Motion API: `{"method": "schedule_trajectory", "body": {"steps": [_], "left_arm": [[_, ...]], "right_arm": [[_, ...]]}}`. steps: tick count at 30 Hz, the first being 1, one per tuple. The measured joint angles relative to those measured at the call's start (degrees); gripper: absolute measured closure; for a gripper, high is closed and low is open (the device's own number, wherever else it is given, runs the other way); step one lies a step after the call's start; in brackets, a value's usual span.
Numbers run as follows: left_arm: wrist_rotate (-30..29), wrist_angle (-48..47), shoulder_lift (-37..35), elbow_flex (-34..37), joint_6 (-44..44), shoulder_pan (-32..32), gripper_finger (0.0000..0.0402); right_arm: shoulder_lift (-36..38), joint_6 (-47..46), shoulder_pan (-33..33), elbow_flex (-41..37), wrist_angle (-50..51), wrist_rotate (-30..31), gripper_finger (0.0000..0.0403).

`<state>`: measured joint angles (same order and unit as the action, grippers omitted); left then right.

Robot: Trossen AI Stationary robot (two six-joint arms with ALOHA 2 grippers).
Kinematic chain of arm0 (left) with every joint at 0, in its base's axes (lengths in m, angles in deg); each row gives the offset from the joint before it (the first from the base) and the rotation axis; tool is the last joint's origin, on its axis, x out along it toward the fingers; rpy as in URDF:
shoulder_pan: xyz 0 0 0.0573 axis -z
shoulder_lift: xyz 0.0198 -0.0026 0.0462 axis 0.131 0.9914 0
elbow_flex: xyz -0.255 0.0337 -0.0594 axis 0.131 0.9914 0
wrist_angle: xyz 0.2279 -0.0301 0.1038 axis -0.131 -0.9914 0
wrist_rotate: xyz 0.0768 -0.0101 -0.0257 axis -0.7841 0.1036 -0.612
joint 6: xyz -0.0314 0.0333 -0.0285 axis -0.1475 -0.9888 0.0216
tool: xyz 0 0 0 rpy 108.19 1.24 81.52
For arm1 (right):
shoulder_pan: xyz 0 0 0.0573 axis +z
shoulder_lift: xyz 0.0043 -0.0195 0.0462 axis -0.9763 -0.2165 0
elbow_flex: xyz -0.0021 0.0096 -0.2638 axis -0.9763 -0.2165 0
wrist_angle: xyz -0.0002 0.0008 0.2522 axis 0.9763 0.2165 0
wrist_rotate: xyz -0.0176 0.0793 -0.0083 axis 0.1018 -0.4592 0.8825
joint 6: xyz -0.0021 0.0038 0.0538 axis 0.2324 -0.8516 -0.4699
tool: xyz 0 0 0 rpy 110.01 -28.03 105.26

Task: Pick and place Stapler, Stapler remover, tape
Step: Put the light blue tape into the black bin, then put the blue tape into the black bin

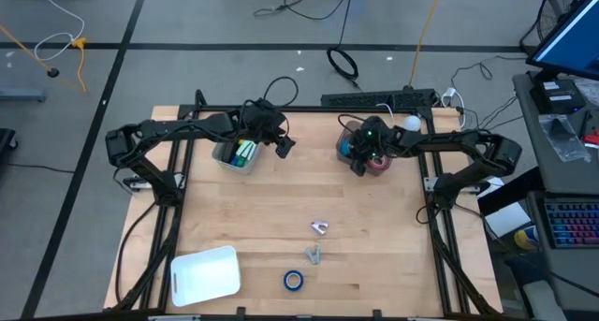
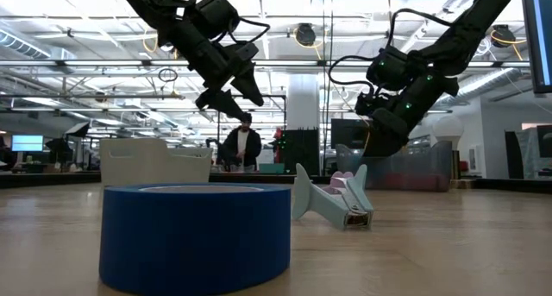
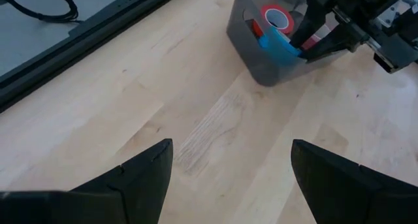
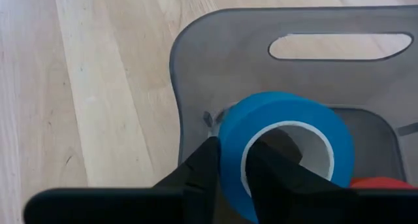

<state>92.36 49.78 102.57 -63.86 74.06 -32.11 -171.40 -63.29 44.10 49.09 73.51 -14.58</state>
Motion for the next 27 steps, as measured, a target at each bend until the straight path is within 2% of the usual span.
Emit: {"method": "schedule_trajectory", "body": {"steps": [9,14,20,27], "left_arm": [[0.0,0.0,0.0,0.0,-1.7,0.0,0.0091],[0.0,0.0,0.0,0.0,-1.5,0.0,0.0091],[0.0,0.0,0.0,0.0,-1.5,0.5,0.0091],[0.0,-0.6,0.0,0.0,-1.4,2.8,0.0091]], "right_arm": [[0.0,-0.1,0.0,0.0,0.0,0.1,0.0279],[3.5,-0.2,0.0,0.0,-0.1,0.1,0.0265],[12.9,-3.2,0.0,0.0,-0.2,0.2,0.028],[22.8,-12.2,0.0,0.0,1.2,0.1,0.0329]]}}
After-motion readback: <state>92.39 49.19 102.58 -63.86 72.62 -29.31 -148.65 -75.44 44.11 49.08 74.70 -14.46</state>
